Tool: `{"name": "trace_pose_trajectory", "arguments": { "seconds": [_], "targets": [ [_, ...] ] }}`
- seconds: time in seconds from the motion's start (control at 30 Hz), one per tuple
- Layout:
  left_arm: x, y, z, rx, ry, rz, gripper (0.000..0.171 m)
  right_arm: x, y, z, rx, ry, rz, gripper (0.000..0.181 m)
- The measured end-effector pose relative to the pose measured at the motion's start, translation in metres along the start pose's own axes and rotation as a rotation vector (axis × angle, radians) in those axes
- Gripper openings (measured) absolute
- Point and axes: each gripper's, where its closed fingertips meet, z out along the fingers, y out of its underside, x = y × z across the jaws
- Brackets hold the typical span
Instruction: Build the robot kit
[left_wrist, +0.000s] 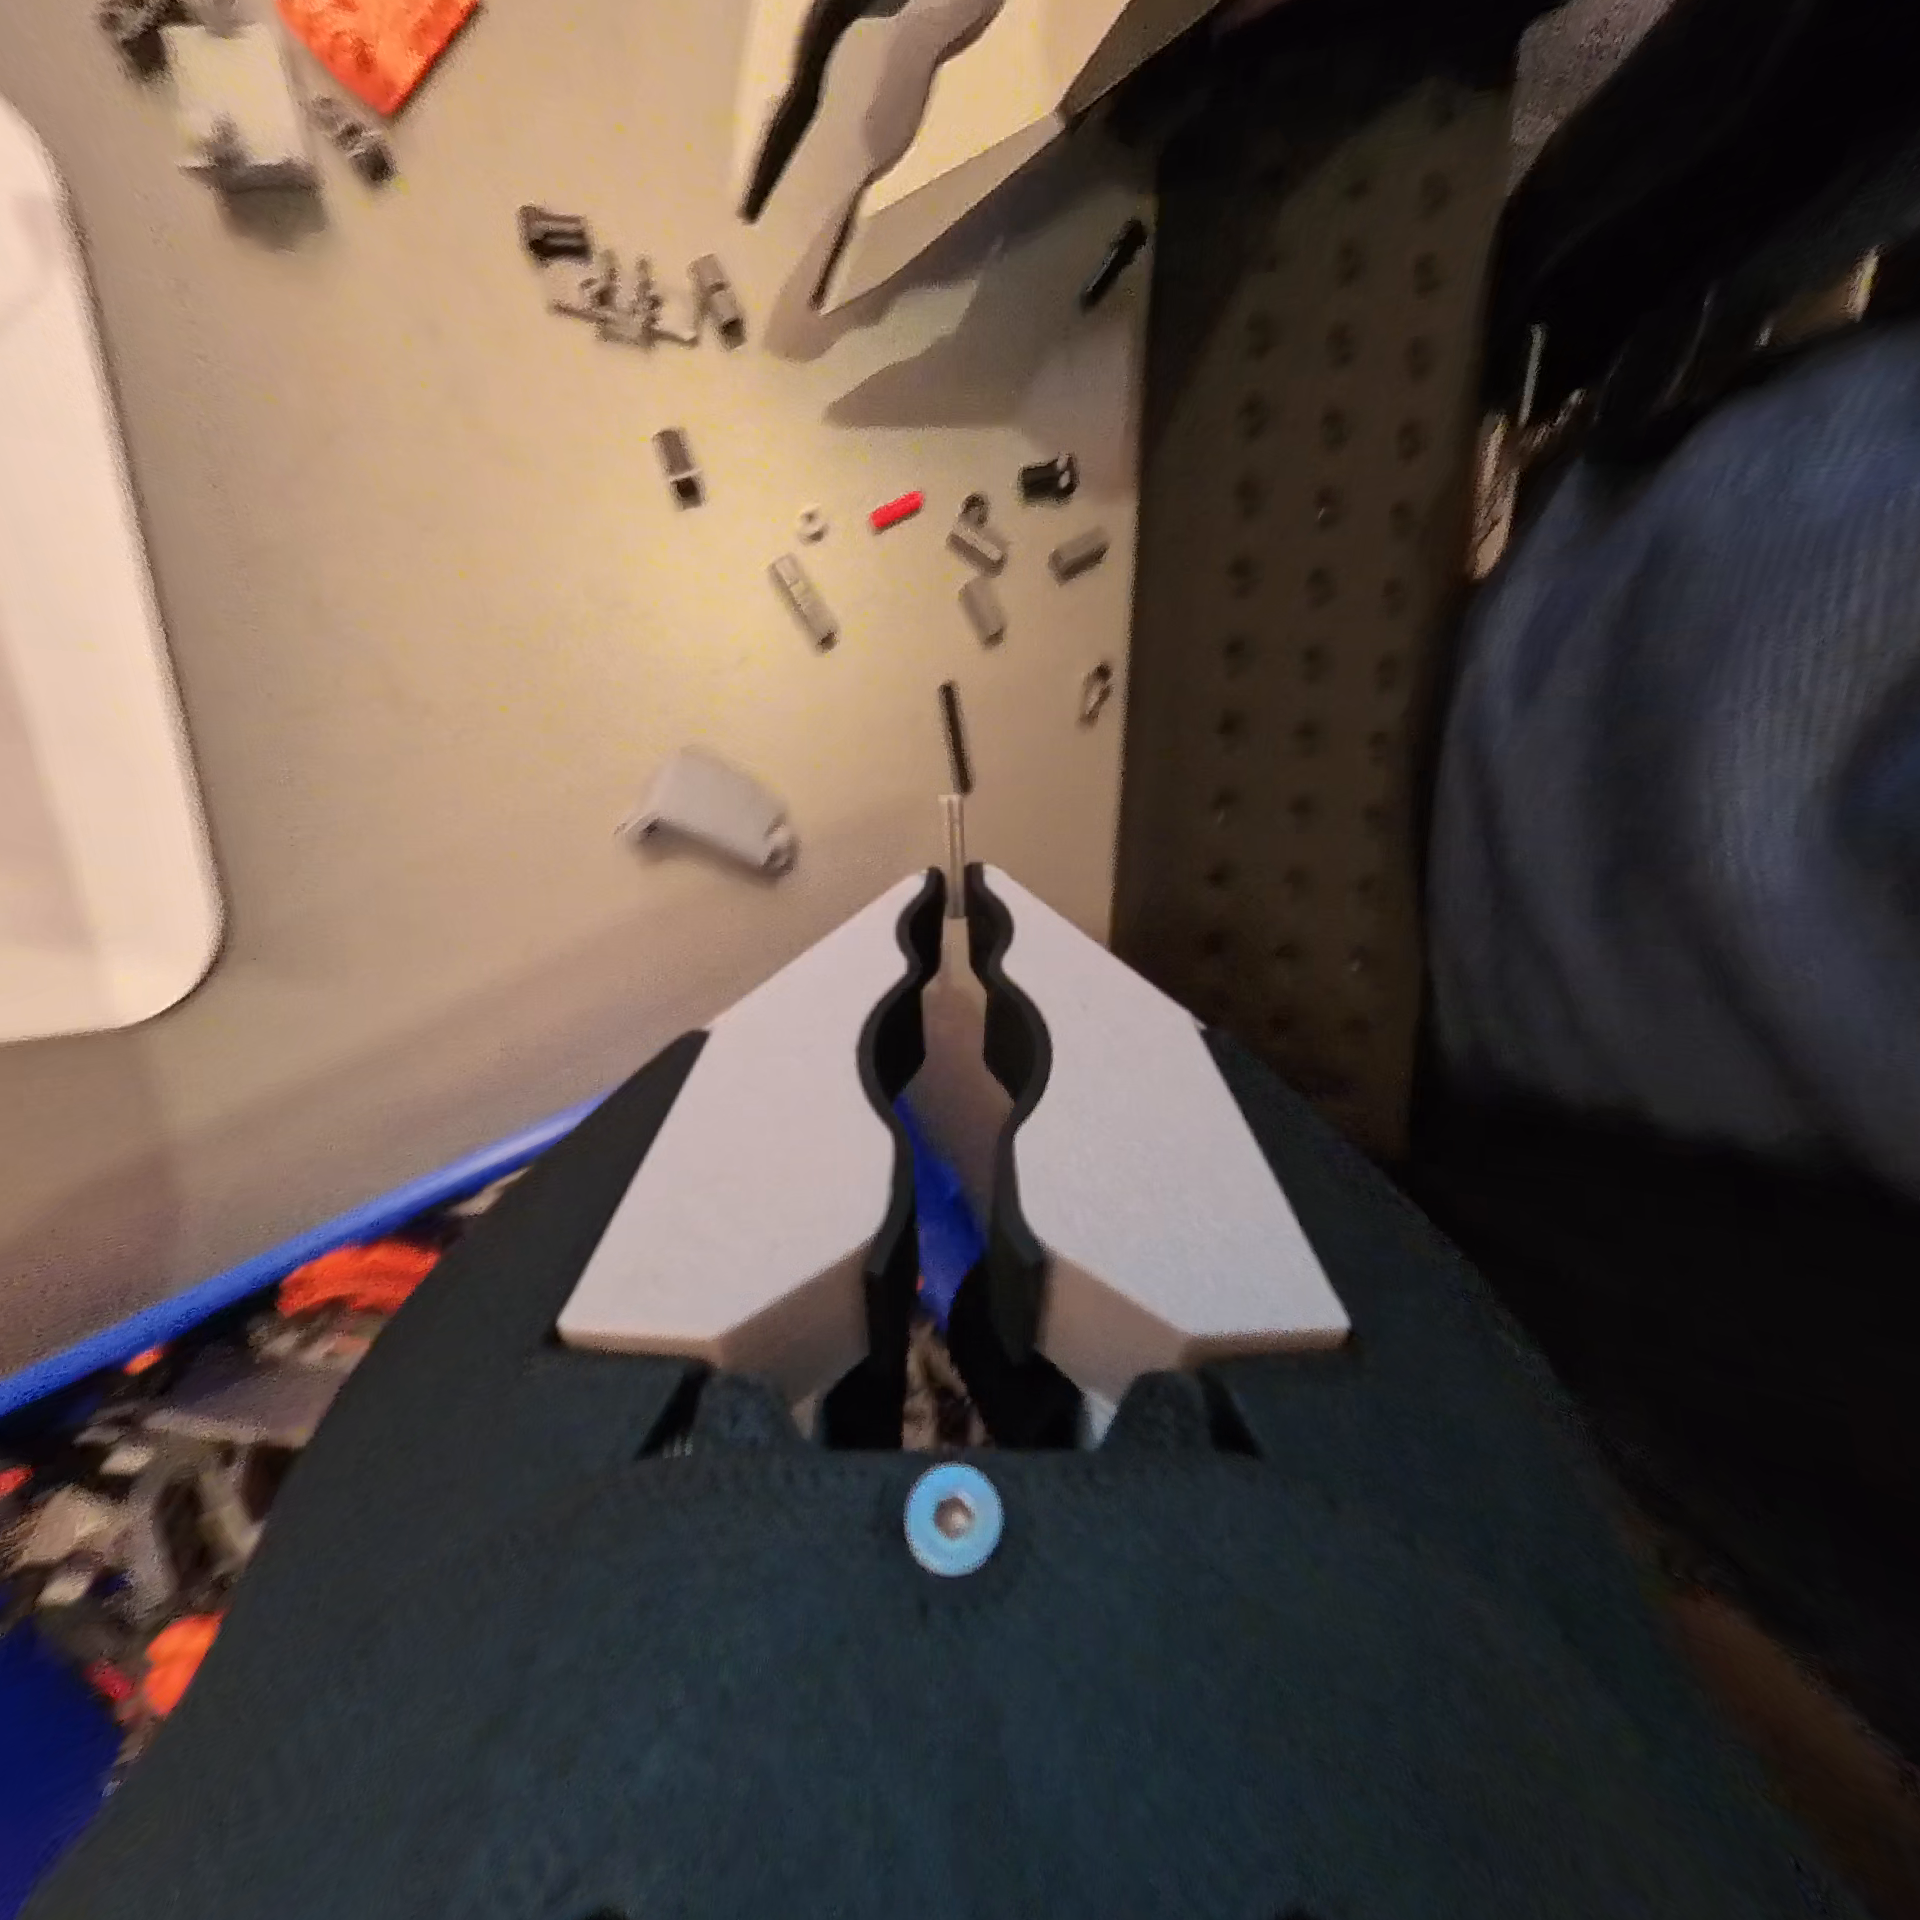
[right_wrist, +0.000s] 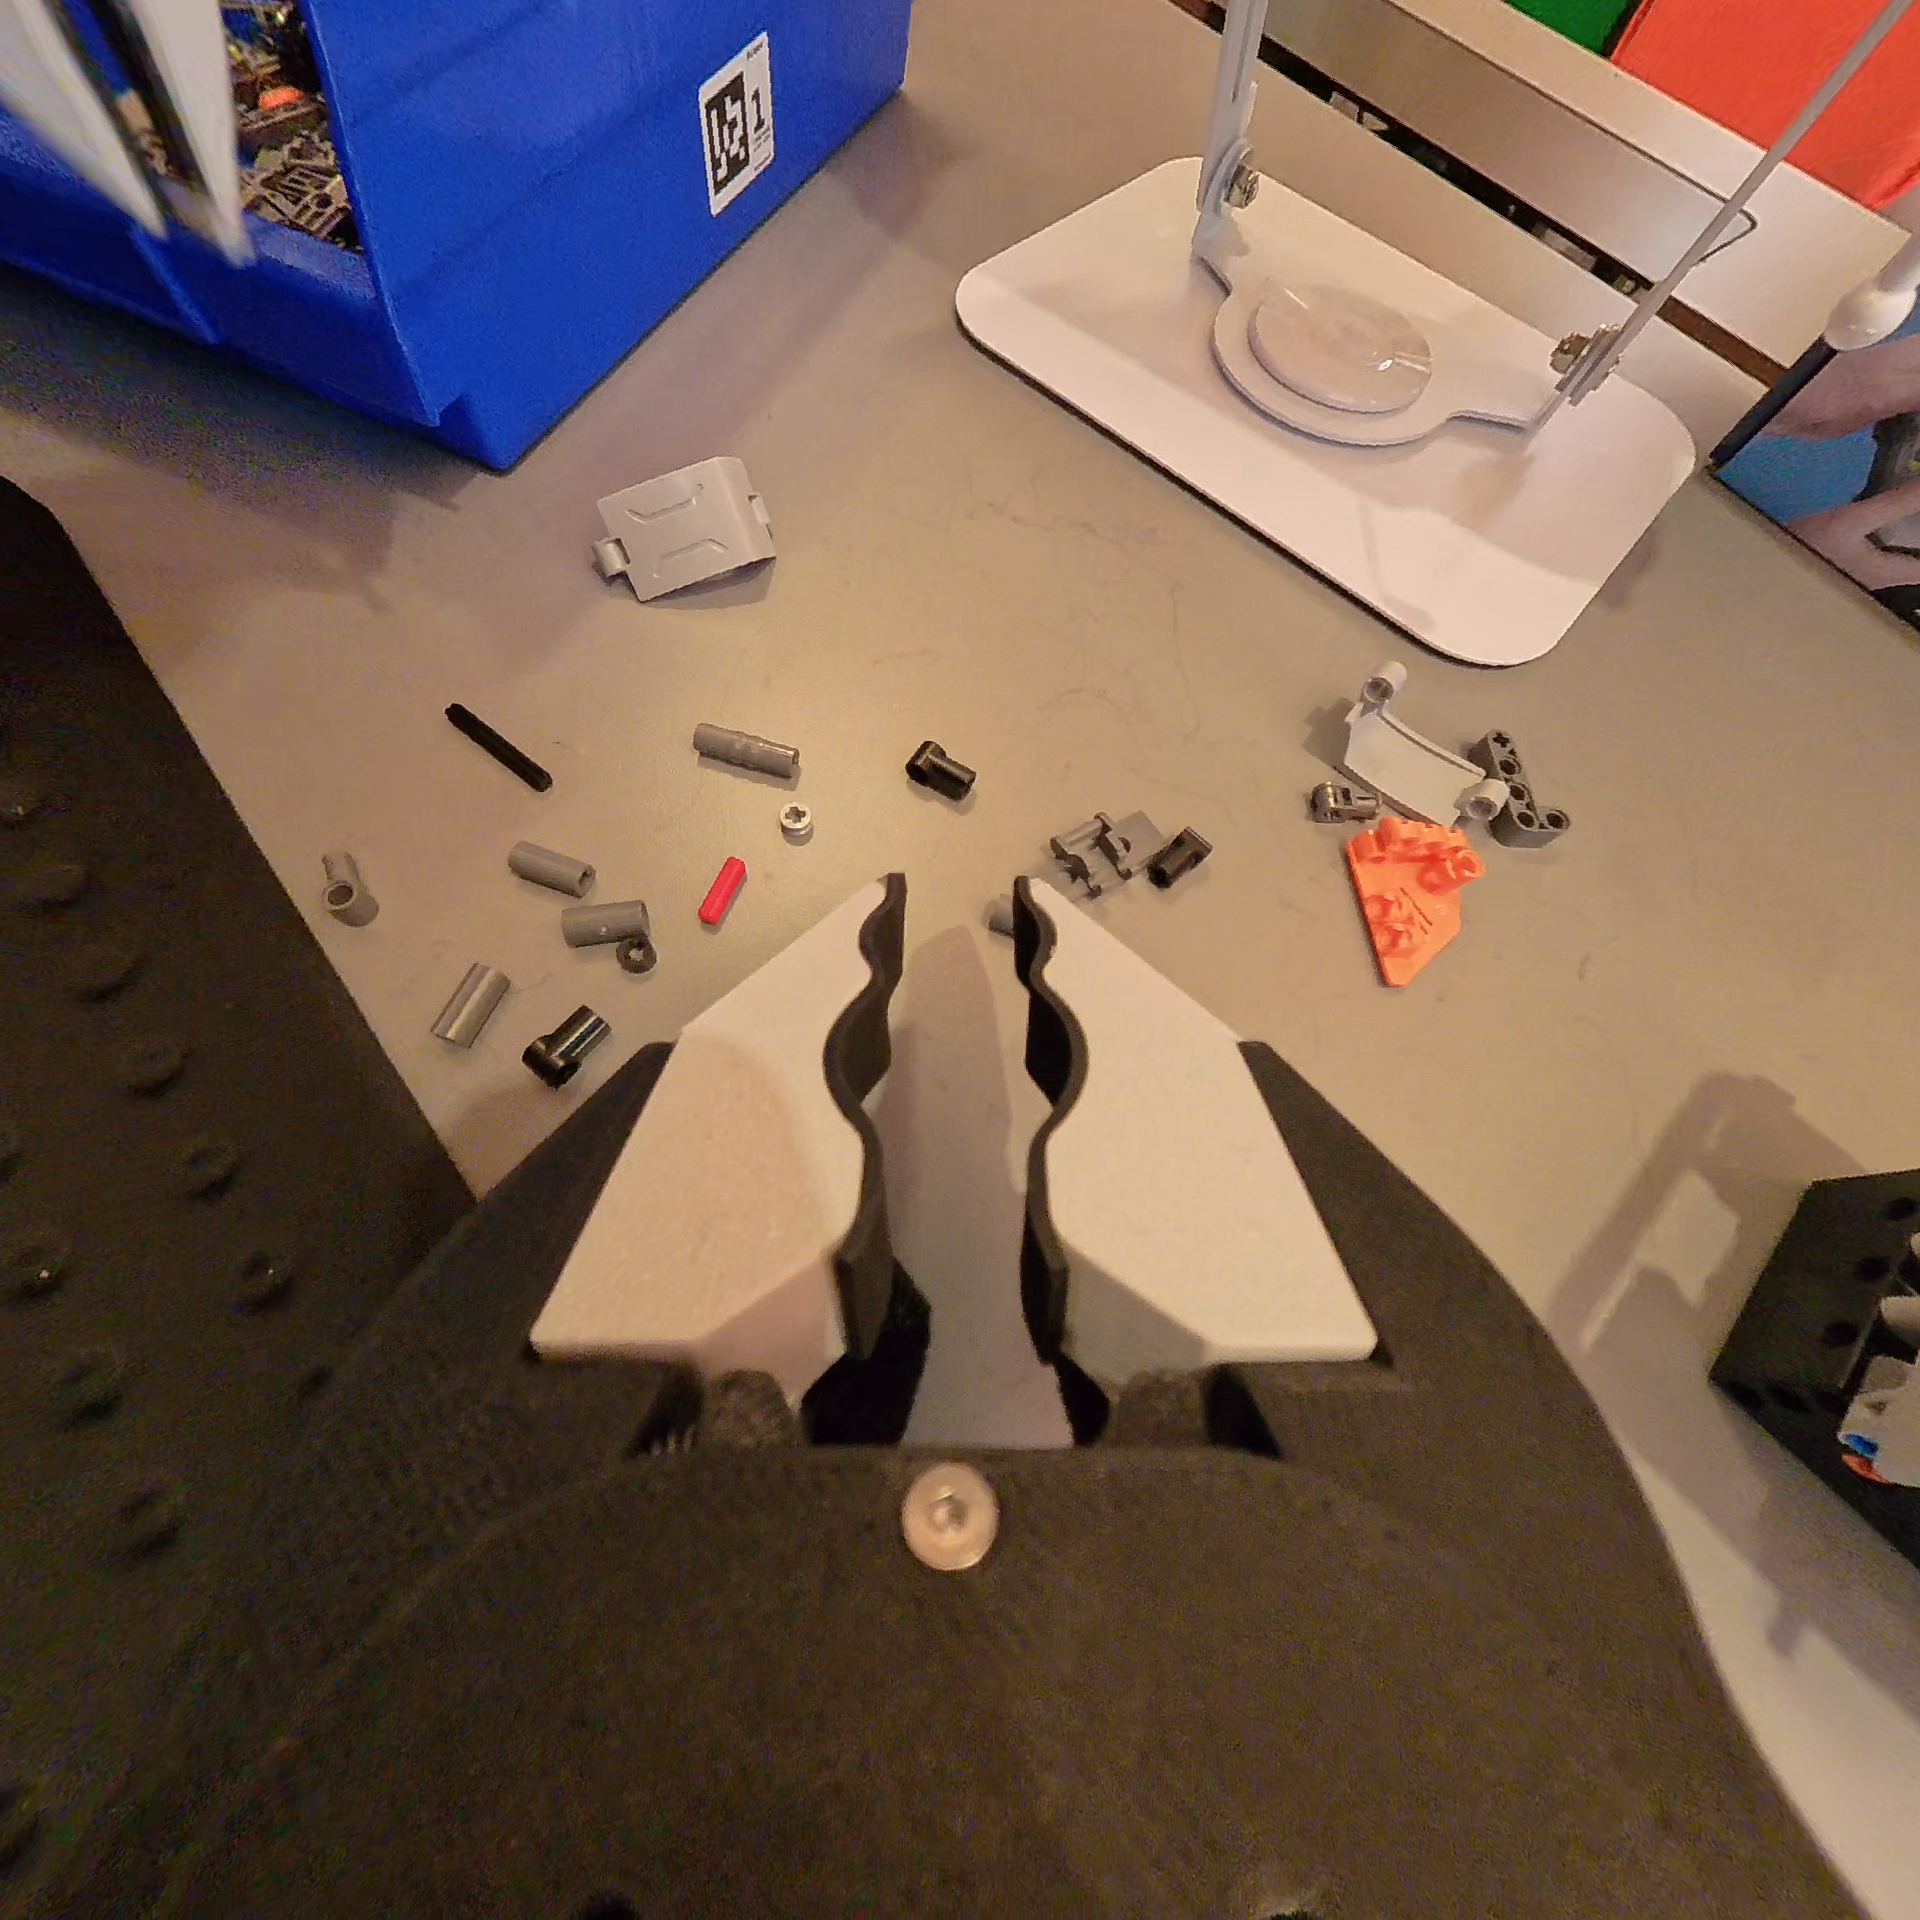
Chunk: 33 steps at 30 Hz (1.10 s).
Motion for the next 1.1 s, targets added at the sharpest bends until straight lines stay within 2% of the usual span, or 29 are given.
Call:
{"name": "trace_pose_trajectory", "arguments": {
  "seconds": [0.23, 0.37, 0.53, 0.57, 0.6, 0.67, 0.77, 0.87, 0.97, 1.03, 1.07, 1.1],
  "targets": [
    [0.018, 0.003, 0.073, -0.114, -0.127, -0.018, 0.002, 0.001, -0.001, -0.002, 0.012, 0.001, 0.005, 0.018],
    [0.018, 0.006, 0.088, -0.127, -0.137, -0.064, 0.003, -0.001, -0.001, -0.001, 0.009, -0.005, 0.002, 0.018],
    [0.023, 0.003, 0.090, -0.095, -0.104, -0.091, 0.003, -0.001, -0.001, -0.001, 0.007, -0.008, 0.001, 0.017],
    [0.021, 0.004, 0.089, -0.101, -0.105, -0.100, 0.008, -0.001, -0.001, -0.001, 0.008, -0.008, 0.000, 0.018],
    [0.017, 0.003, 0.086, -0.093, -0.124, -0.102, 0.014, -0.001, -0.001, -0.001, 0.007, -0.007, 0.000, 0.018],
    [0.018, -0.001, 0.083, -0.064, -0.101, -0.116, 0.012, -0.001, -0.001, -0.001, 0.009, -0.006, 0.000, 0.017],
    [0.019, -0.004, 0.076, -0.035, -0.094, -0.090, 0.001, 0.000, -0.002, -0.002, 0.013, -0.003, 0.002, 0.018],
    [0.020, -0.020, 0.040, 0.063, -0.074, -0.026, 0.000, 0.000, -0.002, -0.002, 0.014, -0.001, 0.004, 0.017],
    [-0.014, -0.022, -0.012, 0.160, -0.164, -0.001, 0.000, 0.001, -0.002, -0.003, 0.017, 0.002, 0.005, 0.018],
    [-0.052, -0.006, -0.041, 0.165, -0.303, 0.050, 0.004, 0.001, -0.003, -0.003, 0.020, 0.002, 0.007, 0.018],
    [-0.066, 0.013, -0.044, 0.117, -0.324, 0.064, 0.007, 0.001, -0.003, -0.003, 0.021, 0.003, 0.008, 0.018],
    [-0.079, 0.035, -0.043, 0.051, -0.330, 0.049, 0.017, 0.001, -0.003, -0.003, 0.022, 0.004, 0.008, 0.018]
  ]
}}
